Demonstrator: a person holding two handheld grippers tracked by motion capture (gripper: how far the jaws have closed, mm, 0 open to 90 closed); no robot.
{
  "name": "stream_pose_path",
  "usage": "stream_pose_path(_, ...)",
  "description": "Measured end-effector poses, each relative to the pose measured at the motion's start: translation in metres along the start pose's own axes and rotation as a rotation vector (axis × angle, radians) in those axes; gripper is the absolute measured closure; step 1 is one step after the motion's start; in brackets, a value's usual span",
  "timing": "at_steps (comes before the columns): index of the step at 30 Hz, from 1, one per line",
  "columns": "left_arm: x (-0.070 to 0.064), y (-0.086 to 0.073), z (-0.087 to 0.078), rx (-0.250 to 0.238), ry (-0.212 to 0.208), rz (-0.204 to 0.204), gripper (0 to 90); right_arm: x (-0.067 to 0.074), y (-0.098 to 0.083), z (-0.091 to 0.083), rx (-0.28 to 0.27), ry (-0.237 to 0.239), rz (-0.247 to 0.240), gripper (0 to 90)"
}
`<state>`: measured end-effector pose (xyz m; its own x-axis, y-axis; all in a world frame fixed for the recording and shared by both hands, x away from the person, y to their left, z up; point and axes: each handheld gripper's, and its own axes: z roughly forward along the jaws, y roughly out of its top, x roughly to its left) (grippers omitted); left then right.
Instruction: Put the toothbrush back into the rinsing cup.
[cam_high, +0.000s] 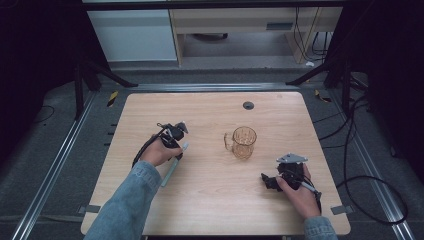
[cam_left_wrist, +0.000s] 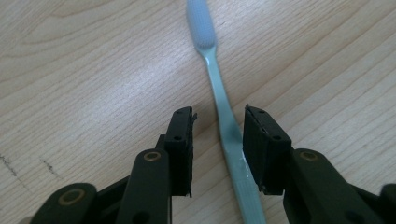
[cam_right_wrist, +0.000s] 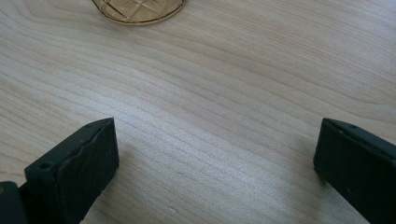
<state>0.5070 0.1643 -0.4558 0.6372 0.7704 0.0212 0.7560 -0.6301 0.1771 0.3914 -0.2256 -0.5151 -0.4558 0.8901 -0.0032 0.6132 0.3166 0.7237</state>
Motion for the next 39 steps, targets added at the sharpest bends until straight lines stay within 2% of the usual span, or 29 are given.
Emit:
stream_pose_path(8,-0.002,0.007,0.004,0.014,0.008,-0.020,64.9,0.000,0.000,0.000,0.000,0.000,0.001,0.4)
stream_pose_path(18,0.000,0.009,0.005,0.016,0.018,-0.038,64.5,0.000,0.000,0.000,0.000,0.000,0.000,0.4)
stream_pose_path(31,-0.003,0.011,0.009,0.044,0.016,-0.018,71.4,0.000,0.000,0.000,-0.001,0.001,0.001,0.4)
stream_pose_path(39,-0.004,0.012,0.010,0.043,0.014,-0.019,73.0,0.000,0.000,0.000,-0.001,0.004,-0.003,0.4)
